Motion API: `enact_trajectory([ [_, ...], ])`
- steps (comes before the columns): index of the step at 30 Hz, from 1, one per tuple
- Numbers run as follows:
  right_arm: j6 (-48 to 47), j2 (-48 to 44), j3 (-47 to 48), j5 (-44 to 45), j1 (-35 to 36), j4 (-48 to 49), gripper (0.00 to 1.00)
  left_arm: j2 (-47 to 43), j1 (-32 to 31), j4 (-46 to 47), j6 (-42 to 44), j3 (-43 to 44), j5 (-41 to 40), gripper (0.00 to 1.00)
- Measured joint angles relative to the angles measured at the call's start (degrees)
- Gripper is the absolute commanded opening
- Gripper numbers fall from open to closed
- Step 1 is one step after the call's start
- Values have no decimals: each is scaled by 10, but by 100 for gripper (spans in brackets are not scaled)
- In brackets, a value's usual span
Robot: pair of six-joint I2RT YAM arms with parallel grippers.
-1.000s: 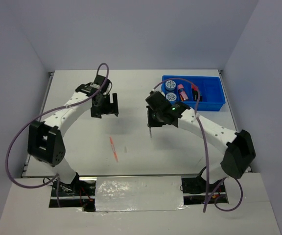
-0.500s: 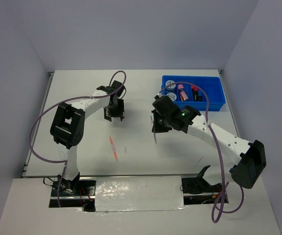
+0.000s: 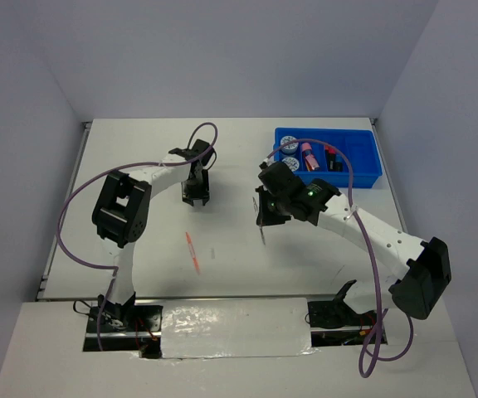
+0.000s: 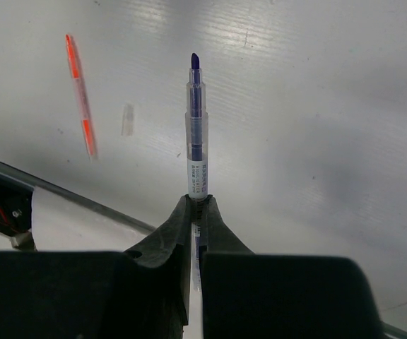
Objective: Sort the stationery into containers
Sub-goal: Close the pen cap on the pen.
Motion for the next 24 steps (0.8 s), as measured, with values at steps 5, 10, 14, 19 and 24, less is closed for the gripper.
enact_trajectory([
  [5, -5, 0, 9, -8, 0, -1, 0, 0, 0, 7, 0, -5, -9, 30],
  [10, -9, 0, 16, -23, -10, 0, 0, -10, 0, 24, -1, -23, -12, 16],
  [14, -11, -6, 16, -49, -34, 7, 0, -24, -1, 44, -2, -44, -11, 0],
  [19, -12, -33, -12, -98, -63, 50, 0, -37, -1, 53, -2, -58, 4, 0],
  [24, -9, -47, -61, -155, -65, 107, 0, -88, -3, 55, -3, -83, 71, 0],
])
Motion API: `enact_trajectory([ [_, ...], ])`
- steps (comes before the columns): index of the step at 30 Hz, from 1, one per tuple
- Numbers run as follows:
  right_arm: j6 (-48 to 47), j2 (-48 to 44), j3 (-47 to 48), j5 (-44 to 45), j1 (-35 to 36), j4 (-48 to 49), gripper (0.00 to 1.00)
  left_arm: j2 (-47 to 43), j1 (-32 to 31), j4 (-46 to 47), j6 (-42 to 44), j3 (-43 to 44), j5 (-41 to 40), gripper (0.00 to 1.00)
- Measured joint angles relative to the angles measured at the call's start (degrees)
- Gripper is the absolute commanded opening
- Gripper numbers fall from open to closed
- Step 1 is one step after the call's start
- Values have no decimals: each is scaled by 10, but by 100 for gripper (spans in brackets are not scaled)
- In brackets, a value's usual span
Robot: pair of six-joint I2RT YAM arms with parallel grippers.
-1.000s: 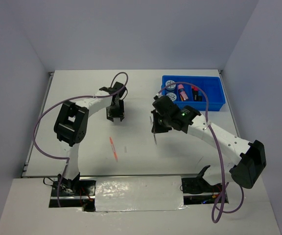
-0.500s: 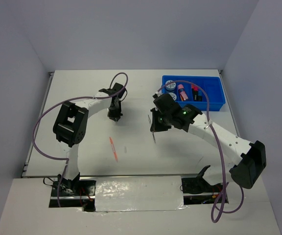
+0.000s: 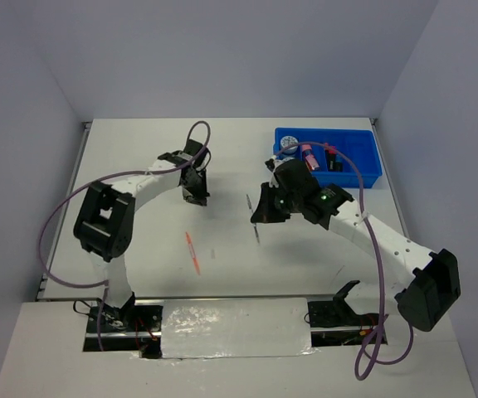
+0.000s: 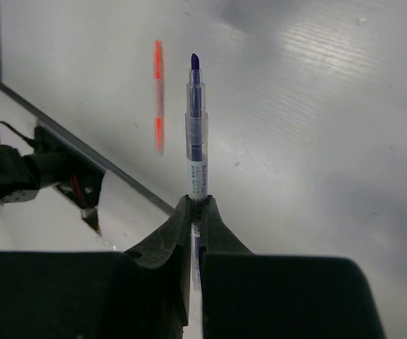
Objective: Sort the stationery into containers
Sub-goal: Close the pen cap on the pen.
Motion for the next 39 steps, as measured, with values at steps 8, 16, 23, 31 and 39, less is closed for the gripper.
enact_trajectory([
  [8, 50, -66, -57, -48, 4, 103, 0, -237, -1, 146, -32, -45, 135, 0],
  [16, 99, -146, -93, -37, 59, 217, 0, -412, -1, 379, -134, -173, 240, 0],
  [23, 94, -142, -93, -20, 110, 254, 0, -425, -1, 454, -178, -184, 276, 0],
  [31, 52, -137, -65, 8, 113, 246, 0, -425, -1, 473, -208, -186, 302, 0],
  [39, 32, -136, -63, 13, 114, 242, 0, -440, -1, 489, -222, -196, 315, 0],
])
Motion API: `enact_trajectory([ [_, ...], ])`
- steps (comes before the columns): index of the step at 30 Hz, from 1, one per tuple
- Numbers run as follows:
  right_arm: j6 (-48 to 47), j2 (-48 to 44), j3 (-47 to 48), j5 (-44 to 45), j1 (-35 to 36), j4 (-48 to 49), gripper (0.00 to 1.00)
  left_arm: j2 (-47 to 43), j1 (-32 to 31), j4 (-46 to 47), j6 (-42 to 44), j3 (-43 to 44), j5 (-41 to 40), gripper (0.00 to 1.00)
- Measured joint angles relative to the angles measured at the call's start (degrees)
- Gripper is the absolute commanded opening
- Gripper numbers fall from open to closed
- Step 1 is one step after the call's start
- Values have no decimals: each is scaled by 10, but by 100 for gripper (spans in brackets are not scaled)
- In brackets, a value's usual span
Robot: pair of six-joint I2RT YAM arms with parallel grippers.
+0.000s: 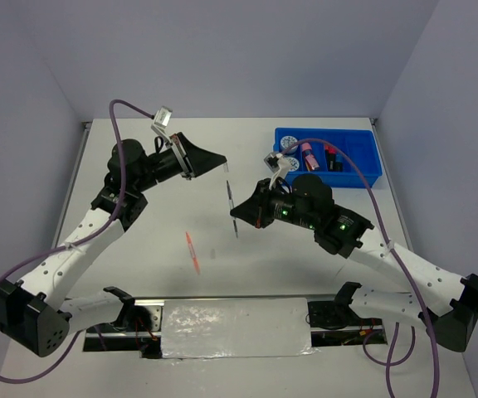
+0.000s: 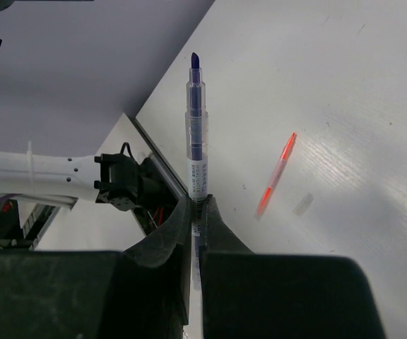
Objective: Sort the stationery into containers
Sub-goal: Close the pen cap on the pen.
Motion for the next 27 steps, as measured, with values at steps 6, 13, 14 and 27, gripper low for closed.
enact_trajectory([
  [6, -9, 1, 7, 3, 0, -9, 0, -1, 0, 7, -1, -2, 7, 0],
  [13, -19, 3, 22, 13, 0, -17, 0, -1, 0, 12, -1, -19, 16, 0],
  [14, -19, 3, 23, 13, 0, -18, 0, -1, 0, 13, -1, -19, 16, 0],
  [27, -23, 13, 36, 22, 0, -24, 0, -1, 0, 21, -5, -19, 25, 0],
])
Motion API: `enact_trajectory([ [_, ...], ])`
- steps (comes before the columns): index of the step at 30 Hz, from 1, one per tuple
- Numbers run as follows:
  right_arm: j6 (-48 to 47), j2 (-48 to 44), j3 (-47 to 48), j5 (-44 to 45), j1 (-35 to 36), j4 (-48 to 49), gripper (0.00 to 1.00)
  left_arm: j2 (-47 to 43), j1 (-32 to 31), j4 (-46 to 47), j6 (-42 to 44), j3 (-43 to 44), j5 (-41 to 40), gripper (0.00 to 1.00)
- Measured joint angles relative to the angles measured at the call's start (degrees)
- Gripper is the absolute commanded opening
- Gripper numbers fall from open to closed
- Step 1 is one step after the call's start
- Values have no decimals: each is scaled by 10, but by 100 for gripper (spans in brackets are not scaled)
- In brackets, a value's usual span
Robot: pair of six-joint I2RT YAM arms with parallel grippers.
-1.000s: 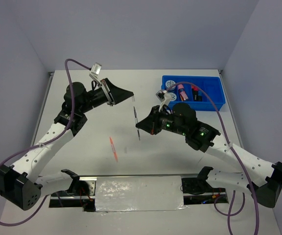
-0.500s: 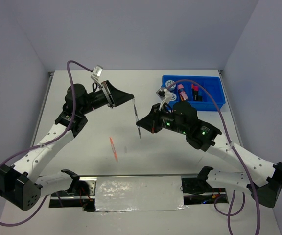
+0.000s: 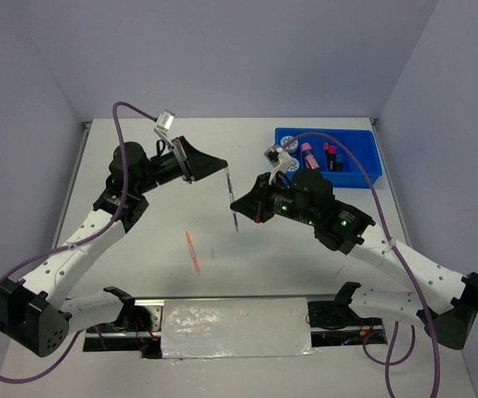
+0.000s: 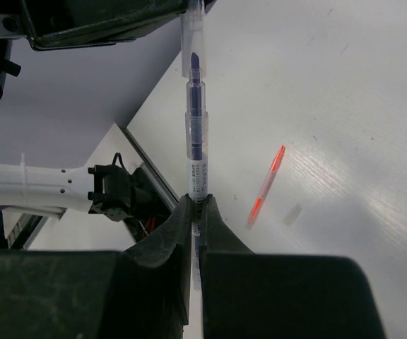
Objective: Sort the stationery into containers
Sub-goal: Close the pen cap on the pen.
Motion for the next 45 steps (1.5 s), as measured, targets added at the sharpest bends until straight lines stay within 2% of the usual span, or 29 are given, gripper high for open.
enact_trajectory([
  [12, 0, 3, 25, 6, 0, -12, 0, -10, -1, 4, 0, -7, 7, 0],
  [22, -30, 44, 73, 22, 0, -35, 0, -10, -2, 8, -5, -7, -11, 1],
  [23, -35, 48, 81, 23, 0, -42, 0, -10, -2, 9, -2, -7, -13, 6],
  [24, -42, 53, 90, 24, 0, -52, 0, -10, -2, 8, 4, -6, -15, 21],
  [26, -54, 61, 102, 22, -1, -62, 0, -10, -2, 4, 13, -2, -18, 37],
  [27, -58, 64, 105, 21, -1, -61, 0, -11, -2, -3, 21, 3, -17, 51],
  [29, -64, 67, 110, 21, -2, -47, 0, -14, -6, -26, 34, 7, -8, 54],
  [32, -68, 66, 112, 21, -3, -28, 0, -14, -12, -56, 44, 15, 3, 52],
  [34, -70, 66, 114, 20, -3, -25, 0, -13, -13, -61, 50, 22, 9, 46],
  [36, -70, 66, 115, 19, -3, -24, 0, -13, -13, -57, 51, 25, 13, 30],
  [38, -70, 66, 118, 17, -3, -24, 0, -12, -13, -52, 49, 26, 18, 22],
  [39, -70, 66, 120, 17, -4, -25, 0, -10, -13, -47, 50, 26, 22, 15],
  [40, -70, 66, 123, 17, -4, -27, 0, -7, -12, -42, 50, 26, 24, 13],
  [42, -70, 67, 128, 18, -6, -30, 0, 0, -12, -27, 50, 30, 31, 0],
  [43, -70, 69, 131, 18, -7, -31, 0, 2, -11, -22, 50, 31, 35, 0],
  [44, -70, 70, 134, 17, -8, -32, 3, 5, -10, -16, 49, 31, 39, 0],
  [45, -72, 72, 135, 11, -9, -32, 27, 6, -9, -12, 49, 32, 43, 0],
])
